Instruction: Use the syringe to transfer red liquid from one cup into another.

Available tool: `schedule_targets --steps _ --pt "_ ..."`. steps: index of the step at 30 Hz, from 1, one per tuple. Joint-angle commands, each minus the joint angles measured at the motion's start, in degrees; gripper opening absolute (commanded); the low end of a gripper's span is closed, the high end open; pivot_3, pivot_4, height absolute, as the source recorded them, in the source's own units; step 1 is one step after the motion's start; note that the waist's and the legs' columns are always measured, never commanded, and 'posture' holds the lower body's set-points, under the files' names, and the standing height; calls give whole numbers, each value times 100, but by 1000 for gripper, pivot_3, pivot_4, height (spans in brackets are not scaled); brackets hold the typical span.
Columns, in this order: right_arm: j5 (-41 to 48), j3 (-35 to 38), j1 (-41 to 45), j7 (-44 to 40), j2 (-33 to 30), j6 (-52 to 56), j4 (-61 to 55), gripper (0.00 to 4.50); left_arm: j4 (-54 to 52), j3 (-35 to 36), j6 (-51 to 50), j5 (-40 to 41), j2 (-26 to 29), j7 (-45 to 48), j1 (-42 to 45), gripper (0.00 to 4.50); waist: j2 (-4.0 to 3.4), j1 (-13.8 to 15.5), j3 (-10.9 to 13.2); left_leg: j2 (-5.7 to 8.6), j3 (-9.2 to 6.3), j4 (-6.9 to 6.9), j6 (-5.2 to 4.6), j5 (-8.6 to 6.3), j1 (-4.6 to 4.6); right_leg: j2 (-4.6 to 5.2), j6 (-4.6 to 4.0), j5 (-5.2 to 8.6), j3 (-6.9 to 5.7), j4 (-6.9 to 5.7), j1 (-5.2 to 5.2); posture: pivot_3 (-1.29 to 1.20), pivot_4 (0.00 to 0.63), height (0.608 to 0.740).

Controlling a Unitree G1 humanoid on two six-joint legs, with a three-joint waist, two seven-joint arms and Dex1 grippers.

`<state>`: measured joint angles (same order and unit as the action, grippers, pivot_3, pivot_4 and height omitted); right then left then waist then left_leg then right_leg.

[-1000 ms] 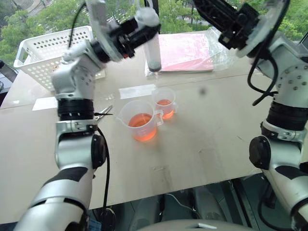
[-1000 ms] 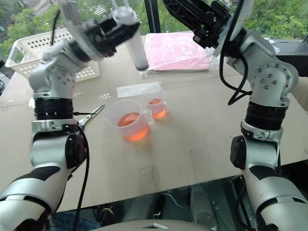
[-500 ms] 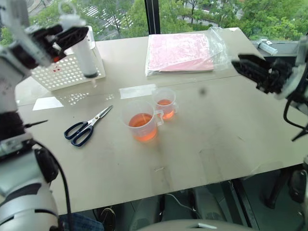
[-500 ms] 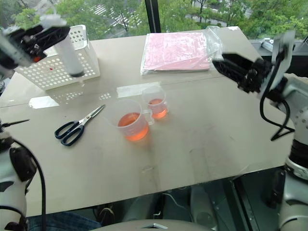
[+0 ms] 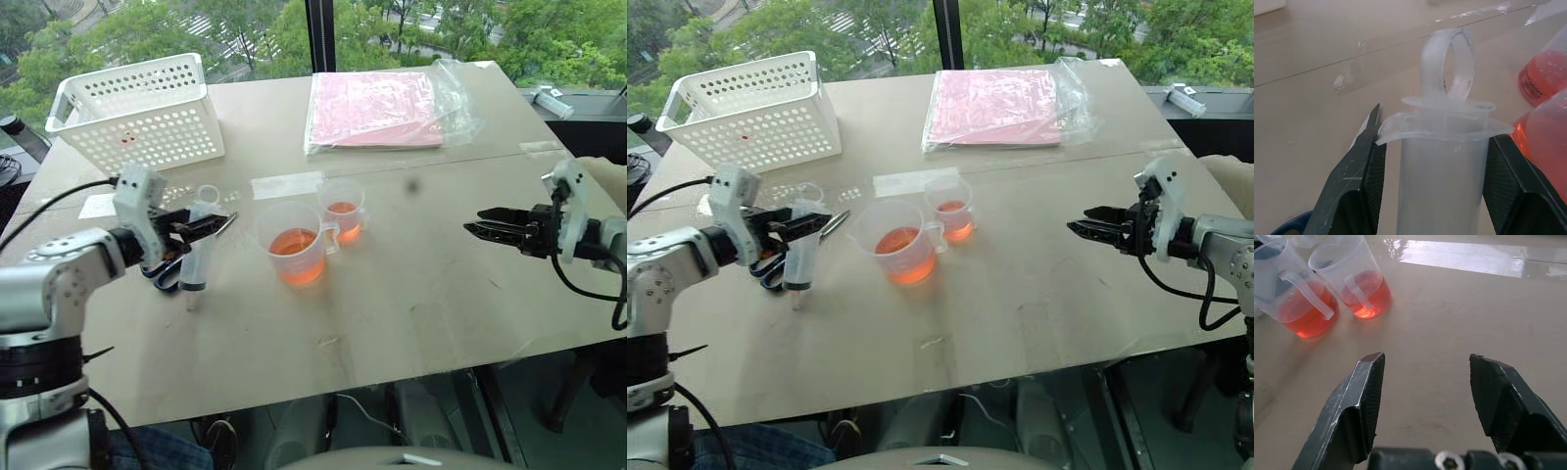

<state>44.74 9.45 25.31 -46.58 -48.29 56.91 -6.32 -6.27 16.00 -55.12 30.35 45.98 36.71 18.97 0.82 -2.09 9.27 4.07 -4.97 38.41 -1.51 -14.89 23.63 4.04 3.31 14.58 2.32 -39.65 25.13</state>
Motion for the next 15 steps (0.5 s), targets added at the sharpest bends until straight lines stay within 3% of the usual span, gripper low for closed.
schedule_targets --steps 1,2,3,7,11,13,14,15 --pt "-40 142 17 50 80 -173 -223 3189 -197 -62 168 -100 -51 -84 -43 3904 4 -1 2 0 1 0 0 0 3 0 0 0 1 -1 3 0 150 740" --pt "-64 172 -49 17 112 -278 -305 3189 -226 -9 186 -61 -26 -40 -44 4367 8 1 5 -1 0 1 0 0 8 -1 0 0 0 0 8 0 150 740" --pt "-70 213 -132 -37 156 -415 -395 3189 -245 16 264 -85 38 7 -57 4452 10 9 5 -2 -2 1 0 0 10 -1 0 0 -3 0 9 0 150 740" --pt "-104 343 -611 -298 259 -952 -759 3189 -347 299 922 -96 312 408 -196 4452 10 18 4 -3 -5 0 1 0 11 0 0 0 -6 2 8 0 150 740" --pt "-395 391 -1459 -815 163 -1769 -1127 3189 -761 1404 1367 554 578 1593 -981 4452 10 11 4 -6 -2 -3 0 -1 11 -1 0 0 -5 19 5 0 150 740" --pt "-712 336 -1733 -1017 82 -2236 -1092 3760 -846 1667 1606 463 692 1910 -1540 4500 8 -13 4 -7 1 -8 0 -1 9 -2 0 0 -4 27 4 0 150 740" --pt "-861 321 -1923 -1133 31 -2451 -1056 3925 -867 1734 2025 213 660 2017 -1902 4500 2 -8 0 -9 3 -10 0 -2 7 -3 0 0 -2 28 3 0 150 740" --pt "-1028 321 -2109 -1226 13 -2726 -1002 4403 -868 1762 2636 -103 556 2076 -2218 4500 -1 -6 -2 -9 3 -11 -1 -2 3 -2 0 0 -3 32 -2 0 150 740"
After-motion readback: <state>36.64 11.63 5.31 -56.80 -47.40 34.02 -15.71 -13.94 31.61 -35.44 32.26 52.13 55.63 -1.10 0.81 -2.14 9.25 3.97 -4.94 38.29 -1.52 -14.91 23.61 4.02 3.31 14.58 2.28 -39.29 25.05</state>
